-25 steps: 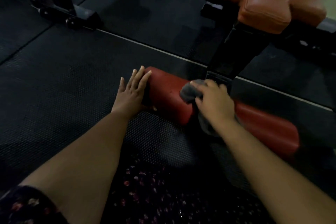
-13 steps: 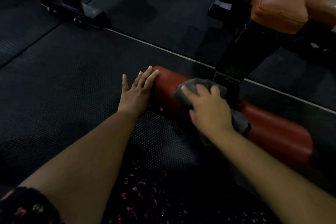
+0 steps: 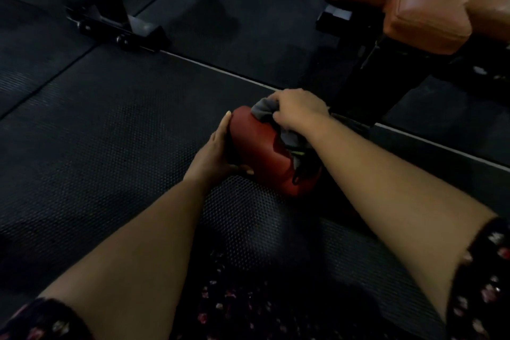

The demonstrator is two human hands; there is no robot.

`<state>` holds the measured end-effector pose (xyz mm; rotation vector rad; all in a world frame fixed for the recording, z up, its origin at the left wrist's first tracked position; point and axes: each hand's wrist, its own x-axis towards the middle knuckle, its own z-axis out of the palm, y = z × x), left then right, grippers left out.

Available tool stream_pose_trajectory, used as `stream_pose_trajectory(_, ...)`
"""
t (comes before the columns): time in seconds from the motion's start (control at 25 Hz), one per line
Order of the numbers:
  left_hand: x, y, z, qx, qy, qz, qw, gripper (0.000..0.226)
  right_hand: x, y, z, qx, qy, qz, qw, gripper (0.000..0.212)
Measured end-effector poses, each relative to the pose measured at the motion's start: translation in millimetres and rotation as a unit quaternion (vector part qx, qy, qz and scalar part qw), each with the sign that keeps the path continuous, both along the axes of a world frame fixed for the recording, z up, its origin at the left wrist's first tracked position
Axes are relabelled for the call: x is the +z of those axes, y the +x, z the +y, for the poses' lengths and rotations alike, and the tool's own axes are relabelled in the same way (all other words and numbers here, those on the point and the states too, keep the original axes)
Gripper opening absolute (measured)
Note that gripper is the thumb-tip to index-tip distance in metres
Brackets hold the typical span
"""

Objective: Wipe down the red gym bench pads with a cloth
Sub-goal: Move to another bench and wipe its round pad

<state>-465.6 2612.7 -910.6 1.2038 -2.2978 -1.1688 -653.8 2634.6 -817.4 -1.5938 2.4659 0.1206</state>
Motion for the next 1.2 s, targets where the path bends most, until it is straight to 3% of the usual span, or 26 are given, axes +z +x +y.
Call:
stream_pose_trajectory(0.08, -4, -1, 0, 0.001, 0.003, 0.021, 1.000, 0.134, -2, 14, 6, 0.069, -0.033, 0.056, 0.995, 0.039)
stream_pose_trajectory(0.2, -14, 1, -4, -0.008, 0.011, 0.030, 0.999, 0.126, -11, 21, 39, 0.177, -0.066, 0.099, 0.977, 0.058)
stream_pose_trajectory(0.36, -21, -3, -12, -0.002, 0.016, 0.028, 0.999, 0.091, -24, 37, 77, 0.367, -0.083, 0.228, 0.898, 0.054)
stream_pose_trajectory(0.44, -21, -1, -9, -0.003, 0.044, 0.063, 0.997, 0.079, -18, 38, 62, 0.385, -0.060, 0.203, 0.898, 0.051)
stream_pose_trajectory(0.52, -23, 4, -7, 0.009, 0.055, 0.074, 0.996, 0.085, -11, 40, 39, 0.318, -0.027, 0.137, 0.938, 0.050)
stream_pose_trajectory(0.6, -20, 8, -7, -0.007, -0.067, -0.064, 0.996, 0.118, -8, 35, 14, 0.203, -0.048, 0.076, 0.975, 0.048)
stream_pose_trajectory(0.68, -10, 6, -6, -0.028, -0.189, -0.156, 0.969, 0.136, -7, 21, -14, 0.113, -0.015, 0.033, 0.993, 0.046)
stream_pose_trajectory(0.88, 9, 1, -4, -0.121, -0.375, -0.222, 0.892, 0.125, -14, -21, -40, 0.128, 0.099, 0.027, 0.986, 0.050)
stream_pose_trajectory(1.08, 34, -27, -22, -0.217, -0.278, -0.302, 0.885, 0.123, -4, -70, 32, 0.034, 0.110, -0.033, 0.993, 0.052)
stream_pose_trajectory(1.2, 38, -35, -32, -0.240, -0.223, -0.281, 0.902, 0.128, -23, -67, 89, -0.087, -0.017, -0.081, 0.993, 0.052)
